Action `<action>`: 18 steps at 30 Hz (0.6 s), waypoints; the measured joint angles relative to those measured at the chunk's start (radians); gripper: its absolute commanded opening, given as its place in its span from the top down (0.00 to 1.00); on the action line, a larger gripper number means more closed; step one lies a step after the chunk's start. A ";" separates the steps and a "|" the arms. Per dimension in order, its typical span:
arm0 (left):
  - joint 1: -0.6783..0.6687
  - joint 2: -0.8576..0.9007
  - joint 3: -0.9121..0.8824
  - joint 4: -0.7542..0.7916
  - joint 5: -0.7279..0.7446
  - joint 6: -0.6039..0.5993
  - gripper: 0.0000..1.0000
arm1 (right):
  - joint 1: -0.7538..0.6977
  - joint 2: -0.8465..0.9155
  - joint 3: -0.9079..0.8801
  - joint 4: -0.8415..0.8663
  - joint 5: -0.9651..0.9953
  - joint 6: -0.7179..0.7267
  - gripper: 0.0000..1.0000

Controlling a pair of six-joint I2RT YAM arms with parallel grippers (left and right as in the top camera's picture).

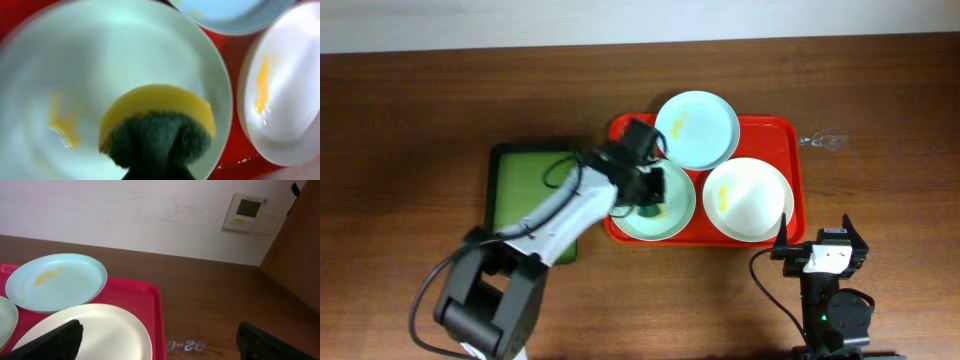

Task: Clean dirty plates on tray and stack at the side
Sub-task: 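Move the sponge onto the pale green plate and scrub it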

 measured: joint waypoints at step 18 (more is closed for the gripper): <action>-0.075 0.035 -0.043 0.059 -0.301 -0.066 1.00 | -0.002 0.013 0.082 0.345 -0.612 0.474 0.02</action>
